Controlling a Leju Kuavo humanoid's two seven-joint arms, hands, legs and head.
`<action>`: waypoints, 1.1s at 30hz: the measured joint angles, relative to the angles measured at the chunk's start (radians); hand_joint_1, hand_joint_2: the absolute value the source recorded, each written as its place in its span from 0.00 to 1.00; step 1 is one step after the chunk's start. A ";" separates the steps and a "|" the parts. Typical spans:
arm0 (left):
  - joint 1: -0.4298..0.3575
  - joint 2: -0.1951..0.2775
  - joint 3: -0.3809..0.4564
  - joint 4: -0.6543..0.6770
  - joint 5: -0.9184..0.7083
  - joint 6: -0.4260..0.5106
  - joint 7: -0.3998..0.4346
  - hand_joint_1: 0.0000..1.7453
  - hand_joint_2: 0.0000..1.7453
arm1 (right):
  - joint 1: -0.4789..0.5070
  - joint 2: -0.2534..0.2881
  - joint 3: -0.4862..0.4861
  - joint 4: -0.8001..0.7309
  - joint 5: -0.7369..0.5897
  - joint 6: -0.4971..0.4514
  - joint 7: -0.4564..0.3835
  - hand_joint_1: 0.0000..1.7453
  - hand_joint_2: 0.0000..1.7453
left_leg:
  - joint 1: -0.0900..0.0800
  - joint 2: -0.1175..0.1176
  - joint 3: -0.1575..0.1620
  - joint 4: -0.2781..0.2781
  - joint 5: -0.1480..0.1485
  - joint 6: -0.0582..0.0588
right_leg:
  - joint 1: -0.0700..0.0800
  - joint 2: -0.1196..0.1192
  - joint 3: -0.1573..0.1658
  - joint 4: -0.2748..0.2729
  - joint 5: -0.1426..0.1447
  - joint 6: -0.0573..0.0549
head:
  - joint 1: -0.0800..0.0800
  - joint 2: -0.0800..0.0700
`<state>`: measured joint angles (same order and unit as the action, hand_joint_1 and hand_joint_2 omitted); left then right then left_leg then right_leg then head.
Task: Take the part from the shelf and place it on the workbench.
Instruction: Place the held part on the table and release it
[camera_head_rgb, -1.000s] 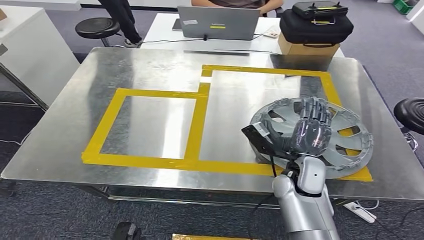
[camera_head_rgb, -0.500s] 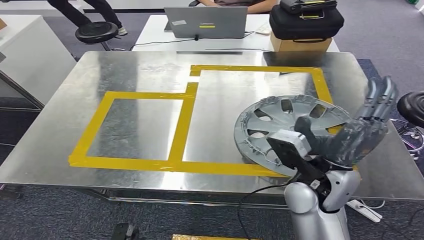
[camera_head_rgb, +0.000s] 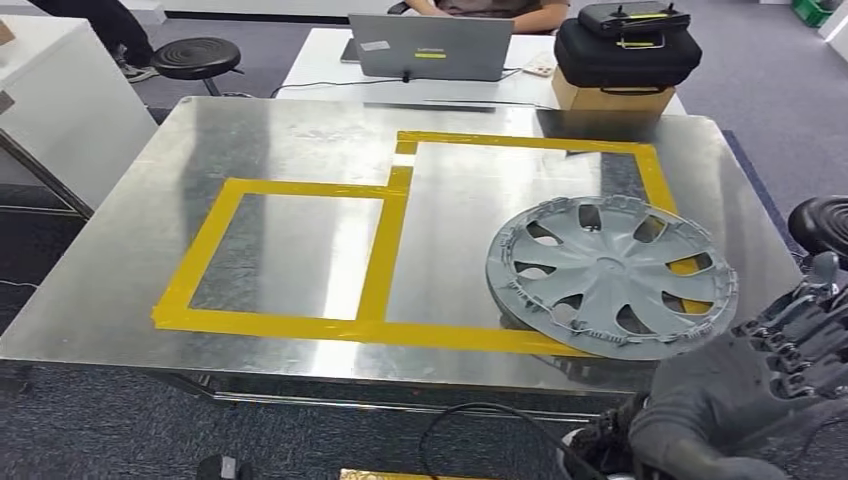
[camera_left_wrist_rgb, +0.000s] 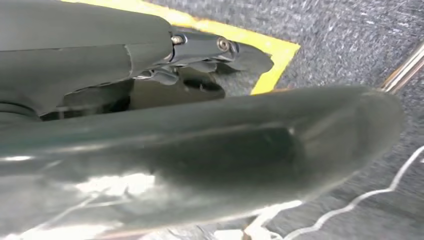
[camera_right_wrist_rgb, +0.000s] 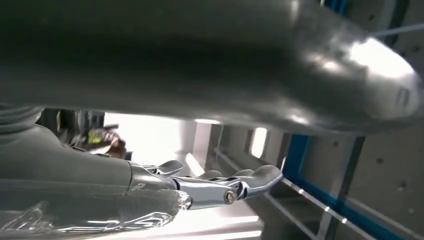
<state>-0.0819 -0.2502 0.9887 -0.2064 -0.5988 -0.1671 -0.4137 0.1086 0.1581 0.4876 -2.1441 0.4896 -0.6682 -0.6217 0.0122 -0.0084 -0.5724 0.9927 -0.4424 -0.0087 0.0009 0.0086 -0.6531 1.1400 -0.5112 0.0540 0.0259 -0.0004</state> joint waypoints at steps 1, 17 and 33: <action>0.000 -0.002 0.012 0.000 0.010 -0.007 0.001 0.00 0.00 | 0.012 -0.004 0.009 -0.001 -0.009 -0.001 -0.007 0.00 0.00 | 0.000 0.000 0.000 0.000 0.000 0.002 | -0.001 0.000 -0.031 0.069 -0.034 0.004 | 0.002 0.000; -0.001 -0.010 0.094 -0.002 0.042 -0.022 0.019 0.00 0.00 | 0.066 -0.020 0.023 0.006 -0.026 0.043 -0.012 0.00 0.00 | 0.000 -0.001 -0.099 0.230 -0.129 -0.046 | -0.010 0.004 0.065 -0.107 0.056 -0.043 | -0.005 0.000; 0.000 -0.017 0.096 -0.003 0.009 -0.015 0.060 0.00 1.00 | 0.064 -0.020 0.020 0.021 0.016 0.056 0.012 0.00 0.00 | -0.004 0.001 0.009 -0.005 -0.001 0.010 | -0.002 0.000 -0.030 0.098 -0.058 0.005 | 0.008 0.000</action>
<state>-0.0815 -0.2670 1.0844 -0.2090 -0.5898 -0.1819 -0.3541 0.1723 0.1385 0.5074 -2.1232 0.5057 -0.6121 -0.6099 0.0079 -0.0079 -0.5636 0.9880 -0.4436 0.0011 -0.0013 0.0090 -0.6829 1.2383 -0.5696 0.0586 0.0335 -0.0004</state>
